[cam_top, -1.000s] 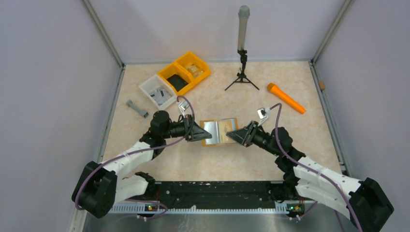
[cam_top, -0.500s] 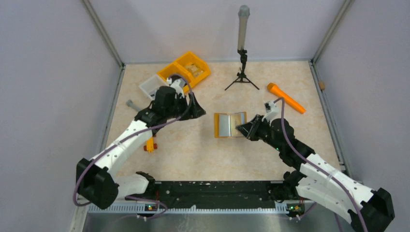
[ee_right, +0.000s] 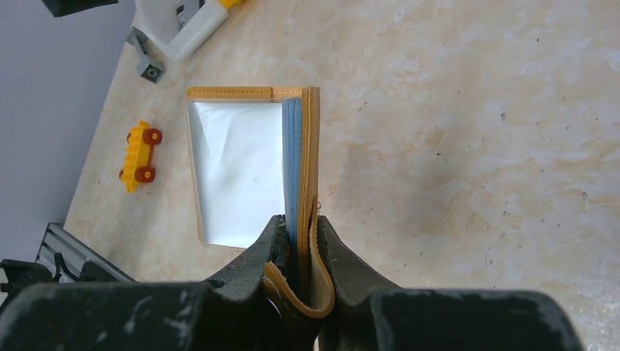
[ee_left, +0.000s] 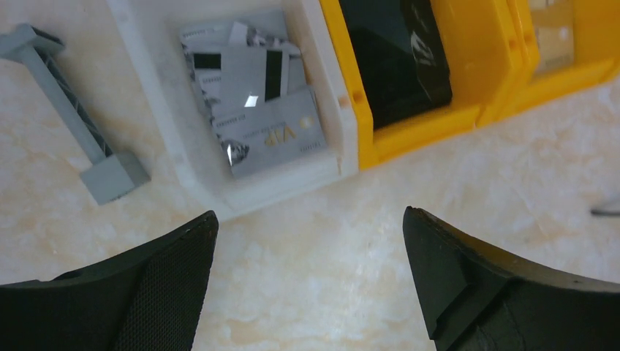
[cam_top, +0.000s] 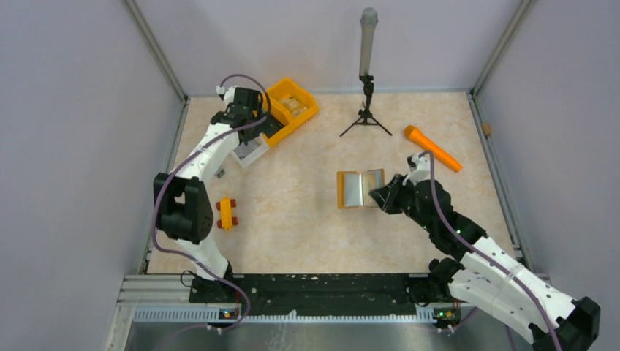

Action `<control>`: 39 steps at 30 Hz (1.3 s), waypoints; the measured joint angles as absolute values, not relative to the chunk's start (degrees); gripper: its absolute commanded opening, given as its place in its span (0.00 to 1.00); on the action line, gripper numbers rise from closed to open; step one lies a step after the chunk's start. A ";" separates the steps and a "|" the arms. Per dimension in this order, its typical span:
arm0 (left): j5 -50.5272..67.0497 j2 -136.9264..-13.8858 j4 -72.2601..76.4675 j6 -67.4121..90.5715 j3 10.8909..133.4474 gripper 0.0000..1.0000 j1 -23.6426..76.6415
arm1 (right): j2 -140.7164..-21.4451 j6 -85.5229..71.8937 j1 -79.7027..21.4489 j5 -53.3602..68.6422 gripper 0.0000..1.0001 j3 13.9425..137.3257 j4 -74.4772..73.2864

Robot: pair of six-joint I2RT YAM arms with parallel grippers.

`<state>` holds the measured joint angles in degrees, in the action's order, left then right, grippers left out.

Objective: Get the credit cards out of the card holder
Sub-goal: Move the storage box to the center of the board.

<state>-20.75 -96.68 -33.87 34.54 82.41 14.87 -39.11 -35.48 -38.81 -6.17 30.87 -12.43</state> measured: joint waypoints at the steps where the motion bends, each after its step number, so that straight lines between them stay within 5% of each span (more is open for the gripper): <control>1: -21.02 -98.65 -33.89 34.81 84.42 0.99 13.93 | -38.72 -35.44 -38.81 -6.28 0.02 30.87 -12.51; 13: -18.59 -120.09 -35.99 38.11 101.97 0.95 8.40 | -36.14 -35.09 -38.81 -6.66 0.01 30.87 -12.47; 19: -15.73 -122.65 -36.80 39.03 103.74 0.68 8.40 | -36.16 -35.11 -38.81 -6.61 0.01 30.87 -12.47; 25: -12.25 -121.16 -34.94 37.74 100.20 0.28 8.40 | -36.12 -35.11 -38.81 -6.42 0.01 30.87 -12.47; 39: -5.26 -101.38 -32.34 33.23 73.58 0.32 11.33 | -36.05 -35.16 -38.81 -5.93 0.01 30.79 -12.27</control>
<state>-5.26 -101.38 -32.34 33.23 73.58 11.33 -36.05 -35.16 -38.81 -5.93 30.79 -12.27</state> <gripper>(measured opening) 0.317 0.148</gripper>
